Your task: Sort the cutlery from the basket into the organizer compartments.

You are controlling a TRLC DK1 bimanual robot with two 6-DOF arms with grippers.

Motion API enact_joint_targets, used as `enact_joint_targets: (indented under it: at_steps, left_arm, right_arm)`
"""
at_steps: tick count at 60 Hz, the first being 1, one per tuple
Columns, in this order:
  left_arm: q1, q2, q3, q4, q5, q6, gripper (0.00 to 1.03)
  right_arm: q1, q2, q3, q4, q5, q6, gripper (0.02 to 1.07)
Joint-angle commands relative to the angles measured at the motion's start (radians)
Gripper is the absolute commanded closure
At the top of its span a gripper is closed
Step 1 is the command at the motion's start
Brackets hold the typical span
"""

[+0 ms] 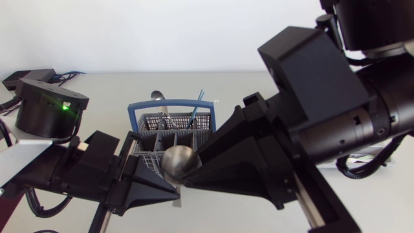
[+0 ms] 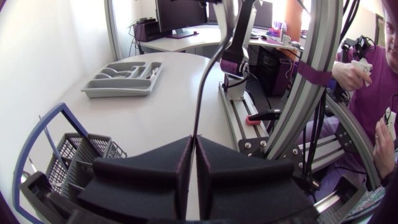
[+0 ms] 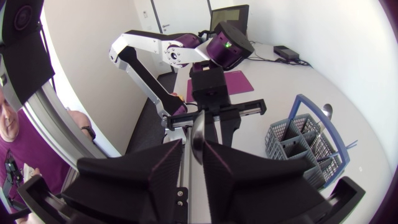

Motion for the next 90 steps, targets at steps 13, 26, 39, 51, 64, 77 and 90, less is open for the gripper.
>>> enact_joint_targets:
  at_steps: [13, 26, 39, 51, 64, 77, 90]
  left_arm:
    - [0.039, 0.017, 0.077, 0.012, -0.004, -0.064, 1.0]
    - [0.044, 0.035, 0.111, 0.016, 0.012, -0.084, 1.0]
    - [0.059, 0.042, 0.111, 0.113, 0.009, -0.174, 1.0]
    - [0.033, 0.052, 0.097, 0.163, -0.056, -0.219, 1.0]
    - [0.002, 0.063, 0.098, 0.211, -0.117, -0.265, 1.0]
    - [0.01, 0.065, 0.095, 0.206, -0.062, -0.272, 1.0]
    - [0.013, 0.058, 0.091, 0.203, -0.057, -0.268, 1.0]
  right_arm:
    - [0.004, -0.051, -0.083, 0.023, 0.062, -0.029, 0.2]
    - [0.006, -0.055, -0.144, 0.079, 0.128, -0.04, 0.2]
    - [0.004, -0.041, -0.183, 0.164, 0.257, -0.013, 0.2]
    - [0.003, -0.031, -0.201, 0.227, 0.324, 0.031, 0.2]
    - [0.001, -0.003, -0.2, 0.28, 0.352, 0.051, 0.21]
    - [0.001, -0.001, -0.201, 0.317, 0.342, 0.039, 0.37]
    - [0.001, 0.017, -0.206, 0.345, 0.335, 0.022, 0.59]
